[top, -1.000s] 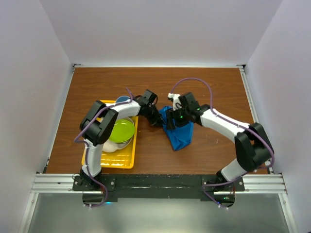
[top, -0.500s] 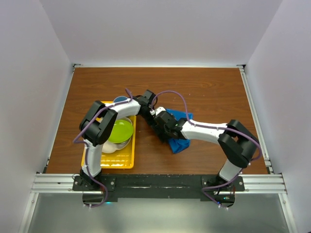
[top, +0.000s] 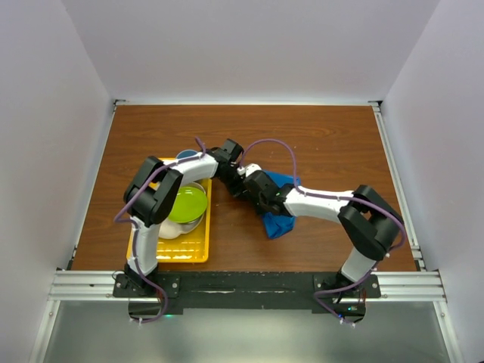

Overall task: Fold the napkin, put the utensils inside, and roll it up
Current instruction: Roll the napkin with the utensil

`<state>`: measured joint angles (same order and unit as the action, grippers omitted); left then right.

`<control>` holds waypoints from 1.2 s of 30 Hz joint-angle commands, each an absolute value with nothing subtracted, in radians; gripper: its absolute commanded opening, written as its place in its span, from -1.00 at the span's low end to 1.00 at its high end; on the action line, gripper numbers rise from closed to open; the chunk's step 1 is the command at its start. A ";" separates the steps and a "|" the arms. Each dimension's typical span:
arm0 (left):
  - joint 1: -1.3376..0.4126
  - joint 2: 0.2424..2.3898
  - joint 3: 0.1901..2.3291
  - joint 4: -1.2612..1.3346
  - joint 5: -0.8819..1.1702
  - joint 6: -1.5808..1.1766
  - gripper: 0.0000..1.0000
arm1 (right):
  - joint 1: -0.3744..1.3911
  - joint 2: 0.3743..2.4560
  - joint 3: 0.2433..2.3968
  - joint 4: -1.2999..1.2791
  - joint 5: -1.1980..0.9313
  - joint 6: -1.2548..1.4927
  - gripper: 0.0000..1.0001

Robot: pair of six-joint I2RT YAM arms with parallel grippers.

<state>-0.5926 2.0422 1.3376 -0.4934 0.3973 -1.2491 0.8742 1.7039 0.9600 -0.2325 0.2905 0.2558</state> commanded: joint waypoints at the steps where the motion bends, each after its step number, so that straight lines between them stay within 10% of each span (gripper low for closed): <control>1: -0.583 2.049 1.397 -0.430 0.417 -1.063 -0.83 | 0.723 1.667 0.867 -0.120 0.022 0.317 -1.00; 5: -0.583 2.002 1.430 -0.364 0.371 -0.925 -0.22 | 0.585 1.670 0.802 -0.015 -0.286 0.330 -1.00; 9: -0.581 1.959 1.439 -0.321 0.353 -0.856 -0.13 | 0.458 1.762 0.822 0.020 -0.558 0.348 -1.00; 20: -0.584 1.853 1.338 -0.199 0.293 -0.793 -0.27 | 0.295 2.005 0.916 -0.035 -0.925 0.422 -1.00; 36: -0.601 1.933 1.189 0.102 0.387 -0.847 -0.56 | 0.256 2.043 0.966 -0.299 -0.565 0.368 -1.00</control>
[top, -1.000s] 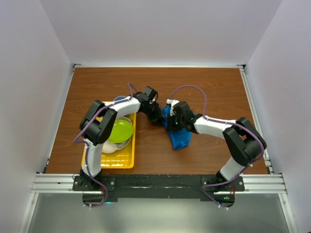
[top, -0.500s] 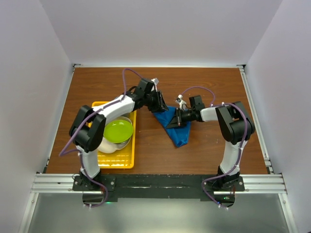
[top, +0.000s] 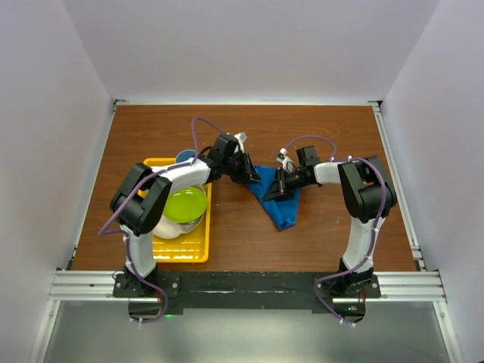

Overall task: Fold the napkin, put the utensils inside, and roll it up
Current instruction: Roll the napkin with the utensil

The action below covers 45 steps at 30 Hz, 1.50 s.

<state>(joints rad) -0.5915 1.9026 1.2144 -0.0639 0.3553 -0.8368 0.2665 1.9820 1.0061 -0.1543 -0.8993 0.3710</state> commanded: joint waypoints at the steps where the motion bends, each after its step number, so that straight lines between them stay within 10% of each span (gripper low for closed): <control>1: -0.603 1.940 1.183 0.123 0.387 -0.845 -0.57 | 0.256 2.046 0.959 -0.284 -0.571 0.374 -1.00; 11: -0.604 2.123 1.169 0.207 0.361 -0.841 -0.73 | 0.256 1.993 0.971 -0.357 -0.526 0.338 -0.93; 26: -0.603 2.229 1.149 0.100 0.304 -0.761 -0.96 | 0.307 1.721 1.109 -0.701 -0.269 0.172 0.12; 45: -0.597 2.233 1.238 0.023 0.367 -0.752 -0.99 | 0.344 1.534 0.989 -0.744 -0.035 0.278 -0.56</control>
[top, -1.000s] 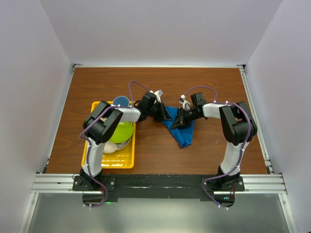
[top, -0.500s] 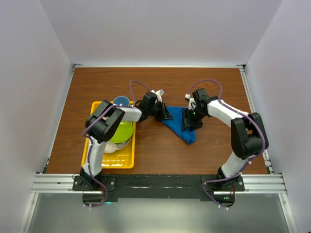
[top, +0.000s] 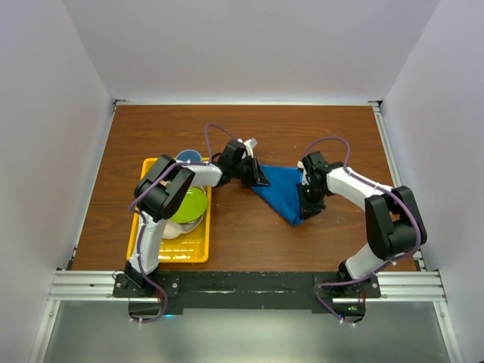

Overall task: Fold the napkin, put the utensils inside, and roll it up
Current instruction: Roll the napkin with the utensil

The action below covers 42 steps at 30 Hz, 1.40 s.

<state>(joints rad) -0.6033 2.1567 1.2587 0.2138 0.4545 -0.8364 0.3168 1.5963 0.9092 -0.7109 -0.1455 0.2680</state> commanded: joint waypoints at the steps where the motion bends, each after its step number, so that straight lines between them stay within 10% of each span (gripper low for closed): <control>1: -0.598 2.235 1.238 0.023 0.370 -0.753 -0.99 | 0.376 1.529 1.015 -0.761 -0.025 0.267 -0.46; 13: -0.598 2.235 1.241 0.006 0.377 -0.742 -1.00 | 0.465 1.552 0.987 -0.681 -0.114 0.377 -0.04; 24: -0.595 2.229 1.243 -0.052 0.387 -0.718 -1.00 | 0.474 1.549 0.908 -0.684 0.058 0.345 -0.69; 34: -0.594 2.247 1.305 -0.187 0.429 -0.738 -1.00 | 0.638 1.424 1.055 -0.551 0.055 0.043 0.45; 42: -0.584 2.237 1.305 -0.221 0.474 -0.799 -1.00 | 0.719 1.588 1.048 -0.315 0.060 -0.008 0.51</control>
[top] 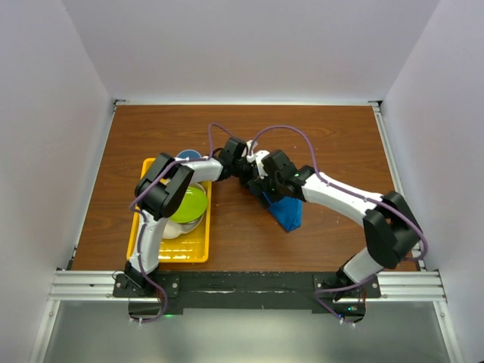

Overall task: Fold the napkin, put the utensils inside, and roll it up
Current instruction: Roll the napkin with the utensil

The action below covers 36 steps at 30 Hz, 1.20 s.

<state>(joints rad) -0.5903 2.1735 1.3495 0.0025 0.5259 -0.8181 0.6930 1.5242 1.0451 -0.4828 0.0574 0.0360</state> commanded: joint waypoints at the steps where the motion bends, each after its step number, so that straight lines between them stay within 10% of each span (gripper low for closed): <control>1: -0.583 2.237 1.305 -0.222 0.474 -0.802 -1.00 | 0.727 1.607 1.048 -0.298 0.070 0.024 0.51; 11: -0.580 2.230 1.298 -0.207 0.488 -0.825 -1.00 | 0.765 1.739 1.051 -0.279 0.207 0.136 0.34; 19: -0.554 2.168 1.299 -0.190 0.505 -0.824 -1.00 | 0.724 1.769 0.928 -0.241 0.134 0.337 -0.75; 22: -0.532 2.076 1.327 -0.198 0.471 -0.790 -0.65 | 0.681 1.770 0.864 -0.181 0.006 0.371 -1.00; 26: -0.514 1.973 1.394 -0.238 0.433 -0.738 -0.21 | 0.608 1.746 0.784 -0.051 -0.236 0.373 -1.00; 36: -0.523 1.823 1.336 -0.299 0.390 -0.735 -0.11 | 0.390 1.925 0.857 0.041 -0.724 0.353 -1.00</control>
